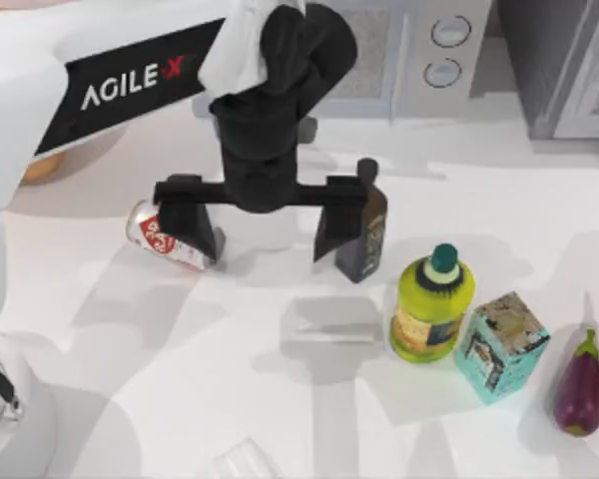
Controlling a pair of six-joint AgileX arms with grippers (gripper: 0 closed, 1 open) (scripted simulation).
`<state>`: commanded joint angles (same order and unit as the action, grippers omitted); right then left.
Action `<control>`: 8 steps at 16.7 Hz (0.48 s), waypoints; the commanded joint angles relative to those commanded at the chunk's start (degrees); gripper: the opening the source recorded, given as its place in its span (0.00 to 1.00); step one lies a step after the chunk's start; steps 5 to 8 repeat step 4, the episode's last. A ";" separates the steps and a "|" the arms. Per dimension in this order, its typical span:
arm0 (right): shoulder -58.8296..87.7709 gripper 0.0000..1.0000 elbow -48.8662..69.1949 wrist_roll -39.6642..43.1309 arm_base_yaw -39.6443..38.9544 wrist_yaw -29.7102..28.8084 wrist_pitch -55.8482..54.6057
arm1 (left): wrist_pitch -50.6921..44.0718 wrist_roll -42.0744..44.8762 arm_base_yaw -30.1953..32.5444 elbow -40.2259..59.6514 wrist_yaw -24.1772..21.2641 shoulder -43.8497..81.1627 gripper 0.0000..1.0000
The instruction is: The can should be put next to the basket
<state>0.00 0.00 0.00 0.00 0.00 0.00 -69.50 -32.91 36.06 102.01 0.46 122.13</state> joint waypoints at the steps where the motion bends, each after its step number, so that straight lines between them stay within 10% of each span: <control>1: 0.00 1.00 0.00 0.00 0.00 0.00 0.00 | -1.14 -0.15 -0.20 1.06 -0.14 -0.03 1.00; 8: 0.00 1.00 0.00 0.00 0.00 0.00 0.00 | -3.48 -0.62 -0.81 3.30 -0.53 0.21 1.00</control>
